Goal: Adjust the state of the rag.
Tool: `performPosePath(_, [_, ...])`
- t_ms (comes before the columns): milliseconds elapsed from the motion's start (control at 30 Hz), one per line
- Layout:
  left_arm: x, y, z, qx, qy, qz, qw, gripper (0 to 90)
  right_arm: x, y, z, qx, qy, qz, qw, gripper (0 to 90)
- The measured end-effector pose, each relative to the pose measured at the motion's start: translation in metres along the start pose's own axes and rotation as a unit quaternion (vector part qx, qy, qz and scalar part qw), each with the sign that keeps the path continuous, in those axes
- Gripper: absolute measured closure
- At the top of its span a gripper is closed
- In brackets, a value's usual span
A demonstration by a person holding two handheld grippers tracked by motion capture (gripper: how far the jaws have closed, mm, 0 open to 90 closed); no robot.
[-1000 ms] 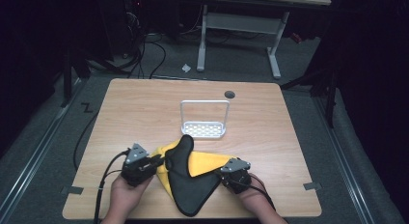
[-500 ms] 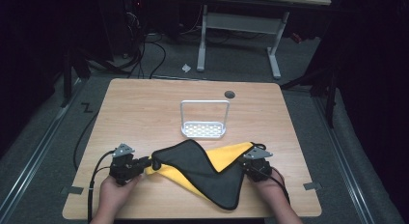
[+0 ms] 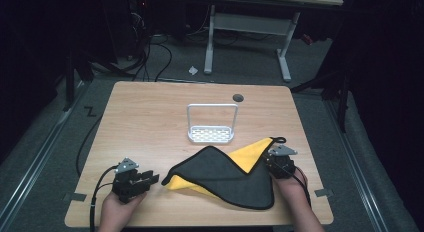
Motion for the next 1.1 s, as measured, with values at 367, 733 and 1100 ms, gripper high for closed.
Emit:
performPosePath(367, [0.047,-0.026,0.051,0.051,-0.005,-0.074,0.9960,75.7,-0.020,0.025,-0.013,0.006,-0.018,0.032,0.9993,85.6])
performPosePath(733, [0.090,-0.068,0.037,0.168,0.069,-0.054,0.9819,85.8,-0.020,0.027,-0.022,0.014,-0.005,0.036,0.9993,85.6])
performPosePath(1100, [0.046,-0.049,-0.001,0.126,0.044,-0.019,0.9909,89.3,0.000,0.050,-0.006,-0.041,0.004,0.066,0.9970,85.3])
Point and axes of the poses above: each handheld gripper's, and its own axes: x roughly forward along the jaws, z roughly out of its top, y roughly to its left, the point moved 6 cm from there along x, roughly forward along the jaws, and after that the axes turned 12 degrees about z, right-handed, at the moved point
